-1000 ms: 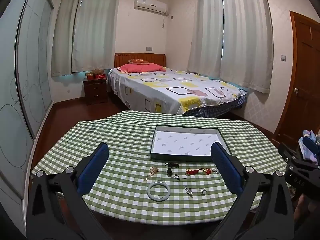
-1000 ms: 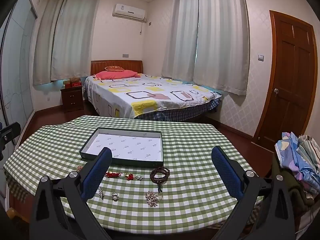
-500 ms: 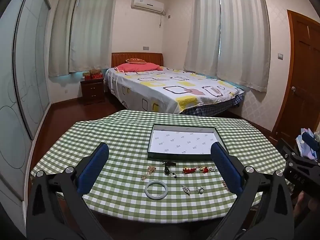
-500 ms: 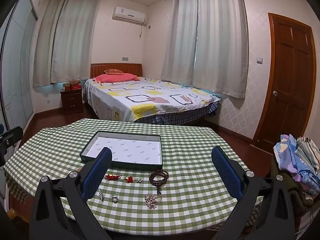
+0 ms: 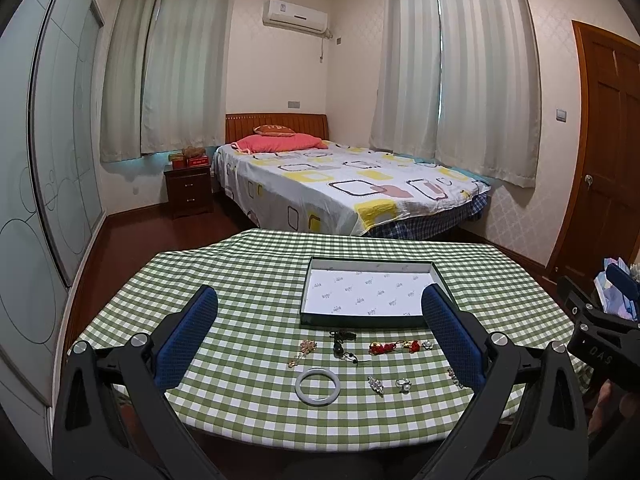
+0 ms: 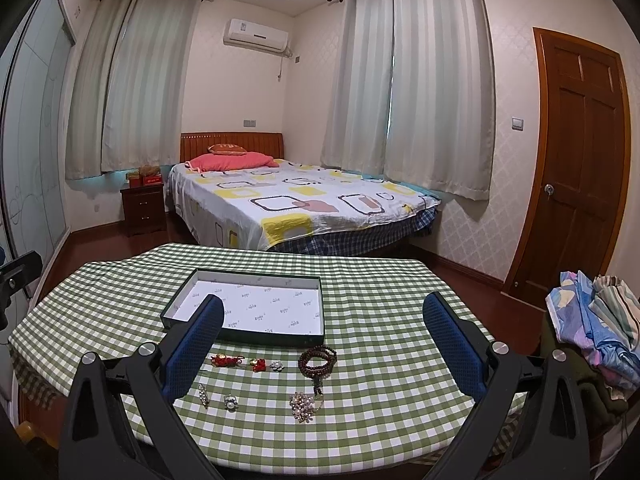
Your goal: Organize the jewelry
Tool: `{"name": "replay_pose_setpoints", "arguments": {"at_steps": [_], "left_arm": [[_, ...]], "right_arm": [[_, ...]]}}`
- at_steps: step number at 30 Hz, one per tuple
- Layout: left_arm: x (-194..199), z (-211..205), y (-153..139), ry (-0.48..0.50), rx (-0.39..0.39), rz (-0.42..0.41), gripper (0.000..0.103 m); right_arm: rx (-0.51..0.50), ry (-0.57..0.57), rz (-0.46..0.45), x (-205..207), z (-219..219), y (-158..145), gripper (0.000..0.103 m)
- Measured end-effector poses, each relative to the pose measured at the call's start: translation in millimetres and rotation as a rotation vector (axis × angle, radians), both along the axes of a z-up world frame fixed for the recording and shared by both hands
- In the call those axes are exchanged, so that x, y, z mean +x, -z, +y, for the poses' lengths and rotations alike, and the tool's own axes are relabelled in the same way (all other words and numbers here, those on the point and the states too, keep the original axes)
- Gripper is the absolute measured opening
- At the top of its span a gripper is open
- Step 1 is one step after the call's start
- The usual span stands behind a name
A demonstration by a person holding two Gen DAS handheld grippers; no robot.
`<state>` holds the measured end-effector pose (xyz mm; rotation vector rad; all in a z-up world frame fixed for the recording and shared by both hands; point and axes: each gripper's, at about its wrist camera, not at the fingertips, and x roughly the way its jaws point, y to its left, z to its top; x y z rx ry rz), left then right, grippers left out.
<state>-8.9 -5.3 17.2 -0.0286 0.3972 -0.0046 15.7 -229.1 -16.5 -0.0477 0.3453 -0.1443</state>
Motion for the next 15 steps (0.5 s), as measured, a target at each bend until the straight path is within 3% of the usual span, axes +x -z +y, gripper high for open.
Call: {"name": "replay_pose_setpoints", "arguments": {"at_steps": [15], "left_arm": [[0.3, 1.4, 1.2, 0.002, -0.009, 0.002, 0.099]], "right_arm": [[-0.003, 0.001, -0.007, -2.1, 1.1, -0.5, 0.097]]}}
